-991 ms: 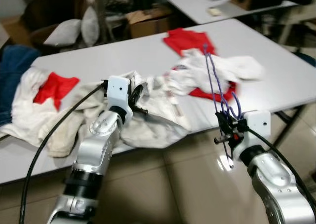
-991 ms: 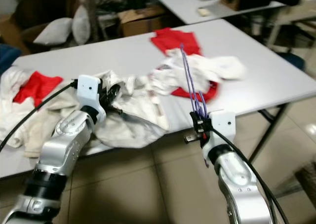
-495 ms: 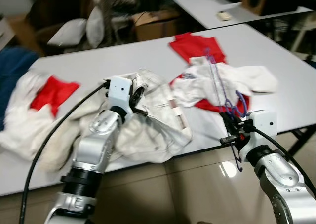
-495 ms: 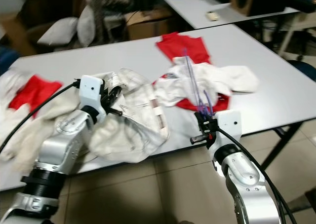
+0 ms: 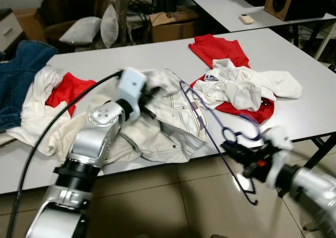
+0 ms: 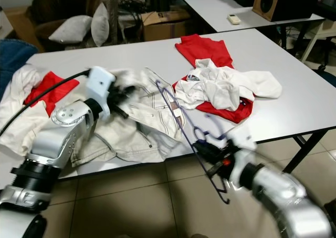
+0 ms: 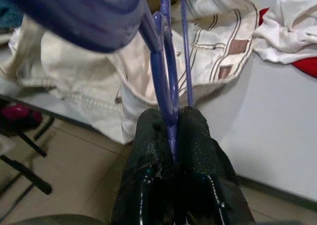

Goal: Hang hanger

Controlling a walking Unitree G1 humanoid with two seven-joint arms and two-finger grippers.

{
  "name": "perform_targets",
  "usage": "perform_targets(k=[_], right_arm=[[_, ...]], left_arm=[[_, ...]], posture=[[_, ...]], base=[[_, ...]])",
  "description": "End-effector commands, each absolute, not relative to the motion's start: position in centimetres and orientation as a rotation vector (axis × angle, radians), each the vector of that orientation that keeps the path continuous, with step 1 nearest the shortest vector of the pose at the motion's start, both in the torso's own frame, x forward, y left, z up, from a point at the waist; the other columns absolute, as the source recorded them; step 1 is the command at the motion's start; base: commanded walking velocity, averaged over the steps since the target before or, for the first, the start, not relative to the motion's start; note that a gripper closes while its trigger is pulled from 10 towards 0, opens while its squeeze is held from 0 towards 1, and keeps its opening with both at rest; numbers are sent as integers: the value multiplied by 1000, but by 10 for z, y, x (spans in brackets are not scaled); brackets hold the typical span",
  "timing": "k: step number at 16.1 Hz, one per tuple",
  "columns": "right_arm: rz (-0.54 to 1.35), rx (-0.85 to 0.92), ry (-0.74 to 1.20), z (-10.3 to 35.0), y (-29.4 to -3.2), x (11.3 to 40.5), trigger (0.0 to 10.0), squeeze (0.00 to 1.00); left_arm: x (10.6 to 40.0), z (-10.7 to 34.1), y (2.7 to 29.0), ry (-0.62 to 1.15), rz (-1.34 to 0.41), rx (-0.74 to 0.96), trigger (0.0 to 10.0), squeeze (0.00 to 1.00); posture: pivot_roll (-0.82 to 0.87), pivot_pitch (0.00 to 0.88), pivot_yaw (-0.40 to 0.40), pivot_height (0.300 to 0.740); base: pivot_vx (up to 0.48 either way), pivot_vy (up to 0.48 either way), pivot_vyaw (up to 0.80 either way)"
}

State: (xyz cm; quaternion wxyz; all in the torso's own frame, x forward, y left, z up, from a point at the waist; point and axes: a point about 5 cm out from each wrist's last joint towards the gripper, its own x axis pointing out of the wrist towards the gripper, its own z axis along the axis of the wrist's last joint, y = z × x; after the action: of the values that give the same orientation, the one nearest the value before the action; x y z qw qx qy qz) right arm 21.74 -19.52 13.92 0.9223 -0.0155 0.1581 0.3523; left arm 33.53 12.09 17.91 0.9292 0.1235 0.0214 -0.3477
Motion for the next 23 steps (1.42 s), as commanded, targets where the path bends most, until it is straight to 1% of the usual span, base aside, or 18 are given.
perform_targets(k=[1,3,5,6,7,9,10,12,13,15,17,18,20,21,23], right_arm=[[754,-16,336,143,-199,220,10000,0],[809,6,417,142,-211,219,10000,0],[854,-25,542,137,-228,215,10000,0],[871,-27,586,136,-234,214,10000,0],[881,-40,611,137,-238,216,10000,0],[907,-37,620,143,-242,217,10000,0],[919,-25,596,150,-241,227,10000,0],[935,-19,590,152,-240,232,10000,0],[959,-37,589,155,-239,237,10000,0],[978,-43,582,161,-239,243,10000,0],[994,-28,579,163,-237,248,10000,0],[991,-12,583,161,-235,252,10000,0],[953,19,574,159,-234,259,10000,0],[876,118,518,164,-232,271,10000,0],[784,305,435,168,-227,285,10000,0]], left_arm=[[330,188,117,13,-797,291,0,0],[327,189,116,8,-831,345,0,0],[332,195,116,-26,-782,338,0,0],[332,200,114,-51,-786,342,0,0],[333,206,115,-71,-750,334,0,0],[332,214,117,-105,-764,348,0,0],[321,218,107,-138,-916,369,0,0],[316,216,100,-133,-994,394,0,0],[307,210,91,-109,-1109,450,0,0],[296,201,83,-61,-1254,552,0,0],[290,202,74,-73,-1332,548,0,0],[289,202,71,-77,-1356,548,0,0],[291,202,72,-76,-1347,564,0,0],[299,200,80,-76,-1273,619,0,0],[308,202,89,-73,-1210,637,0,0]], posture=[[-79,0,82,740],[-68,0,68,740],[-59,0,49,740],[-54,0,43,740],[-45,0,33,740],[-39,0,26,740],[-32,0,25,740],[-28,0,26,740],[-27,0,25,740],[-28,0,25,740],[-29,0,27,740],[-28,0,31,740],[-25,0,33,740],[-23,0,37,740],[-19,0,42,740]], base=[[0,0,0],[0,0,0],[0,0,0],[0,0,0],[0,0,0],[0,0,0],[0,0,0],[0,0,0],[0,0,0],[0,0,0],[0,0,0],[0,0,0],[0,0,0],[0,0,0],[0,0,0]])
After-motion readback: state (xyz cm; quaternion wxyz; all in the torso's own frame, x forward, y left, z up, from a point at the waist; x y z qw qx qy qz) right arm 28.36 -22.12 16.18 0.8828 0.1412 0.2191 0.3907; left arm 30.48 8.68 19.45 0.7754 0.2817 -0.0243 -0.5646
